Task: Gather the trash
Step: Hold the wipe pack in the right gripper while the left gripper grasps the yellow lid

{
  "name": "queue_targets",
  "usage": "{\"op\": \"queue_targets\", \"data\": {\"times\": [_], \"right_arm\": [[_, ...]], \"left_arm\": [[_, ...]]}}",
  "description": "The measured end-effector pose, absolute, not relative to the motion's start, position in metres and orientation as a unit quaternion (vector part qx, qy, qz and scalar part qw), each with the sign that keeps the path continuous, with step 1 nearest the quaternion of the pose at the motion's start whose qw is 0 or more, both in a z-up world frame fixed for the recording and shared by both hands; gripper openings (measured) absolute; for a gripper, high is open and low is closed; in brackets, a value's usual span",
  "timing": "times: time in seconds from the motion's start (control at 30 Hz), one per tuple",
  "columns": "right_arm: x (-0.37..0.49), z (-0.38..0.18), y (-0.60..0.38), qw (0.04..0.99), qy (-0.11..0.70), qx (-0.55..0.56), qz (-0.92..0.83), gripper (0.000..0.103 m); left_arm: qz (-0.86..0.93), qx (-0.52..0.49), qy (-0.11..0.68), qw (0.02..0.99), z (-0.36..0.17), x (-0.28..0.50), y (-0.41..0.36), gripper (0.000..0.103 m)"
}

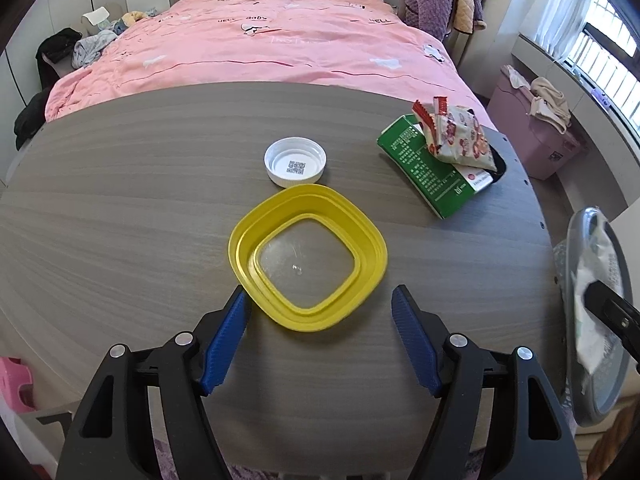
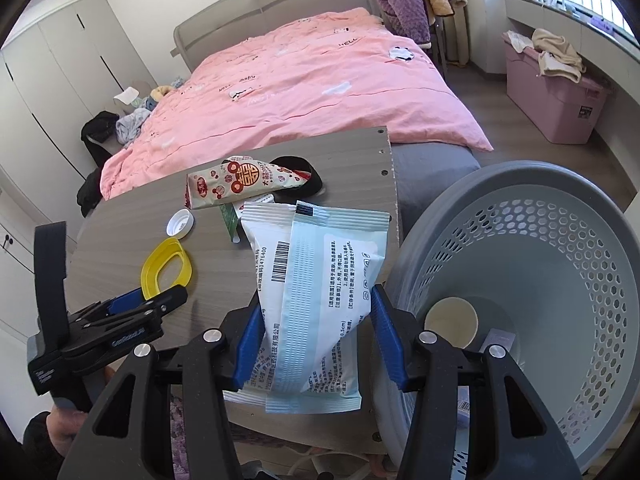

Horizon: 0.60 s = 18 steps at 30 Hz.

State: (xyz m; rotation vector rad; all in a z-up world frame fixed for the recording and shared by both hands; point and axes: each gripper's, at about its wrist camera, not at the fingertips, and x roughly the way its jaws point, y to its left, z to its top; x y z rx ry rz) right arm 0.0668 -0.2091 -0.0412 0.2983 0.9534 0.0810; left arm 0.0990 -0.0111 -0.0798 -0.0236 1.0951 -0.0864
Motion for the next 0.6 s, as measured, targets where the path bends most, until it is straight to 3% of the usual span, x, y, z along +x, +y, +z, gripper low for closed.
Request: {"op": "queue_targets", "data": {"times": [0.6], "right_arm": [[0.065,-0.041,-0.214,0.876,0.454,0.155,0.044,0.05]], "left_arm": [[-0.034,-0.016,0.497,0.867,-0.079,0.115,-0.007,0.068]]}}
